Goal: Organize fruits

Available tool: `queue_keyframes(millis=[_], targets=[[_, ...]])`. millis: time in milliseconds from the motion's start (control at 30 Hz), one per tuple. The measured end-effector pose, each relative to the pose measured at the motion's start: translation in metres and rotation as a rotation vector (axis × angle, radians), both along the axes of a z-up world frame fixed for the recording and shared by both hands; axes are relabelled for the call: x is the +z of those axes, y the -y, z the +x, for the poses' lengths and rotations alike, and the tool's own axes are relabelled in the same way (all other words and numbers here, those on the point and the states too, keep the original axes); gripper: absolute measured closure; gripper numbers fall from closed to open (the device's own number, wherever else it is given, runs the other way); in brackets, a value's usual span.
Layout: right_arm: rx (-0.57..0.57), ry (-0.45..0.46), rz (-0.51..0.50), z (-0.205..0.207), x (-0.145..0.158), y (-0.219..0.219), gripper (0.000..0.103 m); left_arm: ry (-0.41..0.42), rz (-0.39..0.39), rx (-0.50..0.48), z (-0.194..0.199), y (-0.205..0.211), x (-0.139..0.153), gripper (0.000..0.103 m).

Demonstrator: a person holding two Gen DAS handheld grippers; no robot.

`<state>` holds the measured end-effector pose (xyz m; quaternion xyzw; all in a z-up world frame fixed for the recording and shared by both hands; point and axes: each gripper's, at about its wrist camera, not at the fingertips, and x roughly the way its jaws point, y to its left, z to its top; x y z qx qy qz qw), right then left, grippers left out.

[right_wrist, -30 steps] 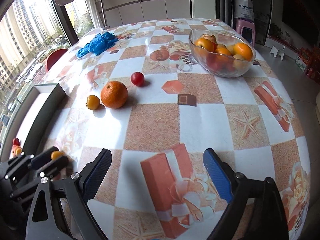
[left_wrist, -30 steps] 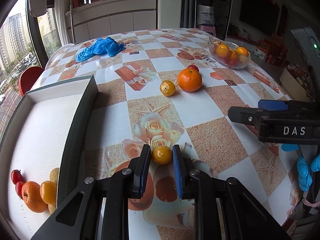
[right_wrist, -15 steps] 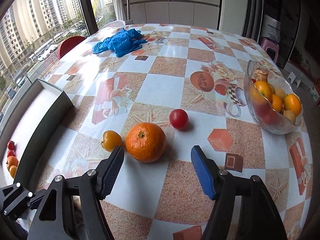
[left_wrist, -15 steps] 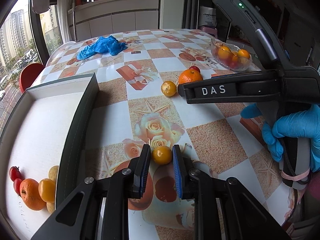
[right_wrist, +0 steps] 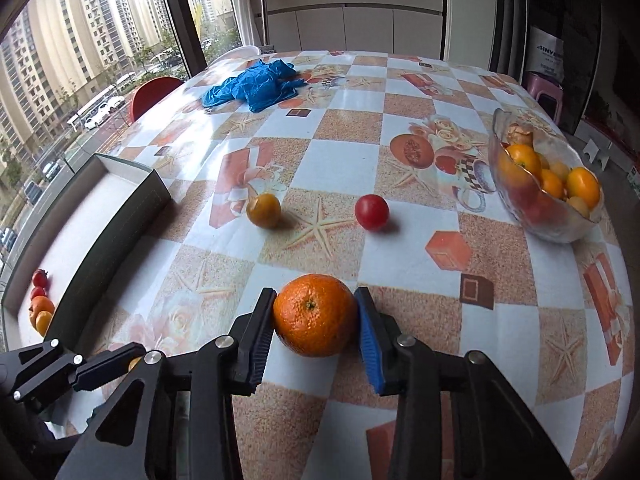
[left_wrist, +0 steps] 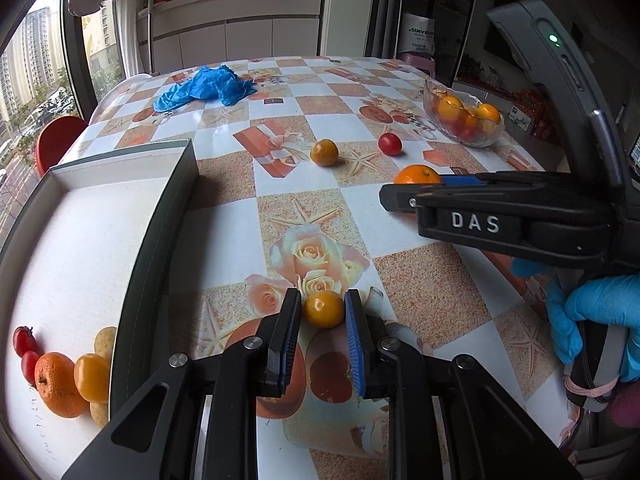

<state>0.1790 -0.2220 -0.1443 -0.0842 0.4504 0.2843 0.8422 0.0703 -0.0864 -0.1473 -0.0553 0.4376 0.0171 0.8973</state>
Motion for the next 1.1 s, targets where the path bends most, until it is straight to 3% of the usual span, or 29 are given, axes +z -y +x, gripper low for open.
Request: queue_keyframes(millis=[433, 767, 833, 1100], targets=[[-0.091, -0.046, 0.035, -0.05, -0.001, 0.054, 0.061, -0.025, -0.05, 0.007, -0.007, 0.0, 0.002, 0.079], [-0.111, -0.047, 0.028, -0.065, -0.002, 0.065, 0.061, -0.017, -0.019, -0.004, 0.002, 0.003, 0.001, 0.079], [-0.113, -0.05, 0.028, -0.066, -0.001, 0.065, 0.061, -0.02, -0.047, -0.007, 0.0, 0.001, 0.002, 0.084], [-0.122, -0.065, 0.033, -0.075, 0.0, 0.067, 0.06, 0.001, -0.124, -0.015, -0.015, -0.001, 0.016, 0.084]])
